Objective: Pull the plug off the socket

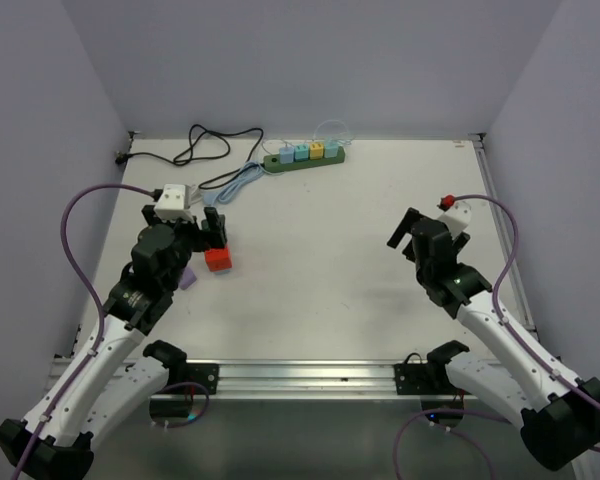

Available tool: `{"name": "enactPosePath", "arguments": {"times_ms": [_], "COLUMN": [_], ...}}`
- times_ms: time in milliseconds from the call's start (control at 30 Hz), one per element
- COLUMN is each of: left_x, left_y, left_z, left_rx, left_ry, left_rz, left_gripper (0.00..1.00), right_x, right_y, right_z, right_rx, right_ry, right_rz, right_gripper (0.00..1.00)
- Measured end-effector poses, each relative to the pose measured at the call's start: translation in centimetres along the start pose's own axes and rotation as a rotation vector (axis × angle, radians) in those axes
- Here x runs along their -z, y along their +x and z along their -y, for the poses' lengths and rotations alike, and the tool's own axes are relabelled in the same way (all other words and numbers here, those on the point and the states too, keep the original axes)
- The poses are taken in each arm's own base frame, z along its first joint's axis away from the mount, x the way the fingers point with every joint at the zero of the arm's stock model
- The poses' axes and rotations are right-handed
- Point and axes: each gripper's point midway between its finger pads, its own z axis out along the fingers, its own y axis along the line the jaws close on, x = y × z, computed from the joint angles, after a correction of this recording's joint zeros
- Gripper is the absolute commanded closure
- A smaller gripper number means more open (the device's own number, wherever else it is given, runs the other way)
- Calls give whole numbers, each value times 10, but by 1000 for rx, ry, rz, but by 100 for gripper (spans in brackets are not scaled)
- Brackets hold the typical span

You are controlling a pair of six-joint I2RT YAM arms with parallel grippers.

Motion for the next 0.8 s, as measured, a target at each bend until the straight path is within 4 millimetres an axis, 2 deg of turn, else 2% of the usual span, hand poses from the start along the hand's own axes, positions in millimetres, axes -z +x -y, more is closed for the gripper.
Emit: {"name": "enactPosePath", "arguments": {"times_ms": [400, 500, 667, 800], "left_x": [3, 9, 18, 25], "left_y": [1, -6, -15, -21], "left_z": [-7, -12, -22, -33], "left_rx": [8, 18, 52, 73], "left_ry": [-32, -54, -105, -155], "left_rz": [0, 26, 69, 99], "left_gripper": [0, 0, 0, 0], "right_x": [23, 31, 40, 44], "right_y": [15, 26, 48, 75], "right_z": [-19, -39, -94, -134], "right_rx": [38, 50, 66, 143], "right_ry": [-249, -394, -670, -768], "right_rz": [-25, -44, -147, -293], "right_gripper": [1, 1, 1, 1]}}
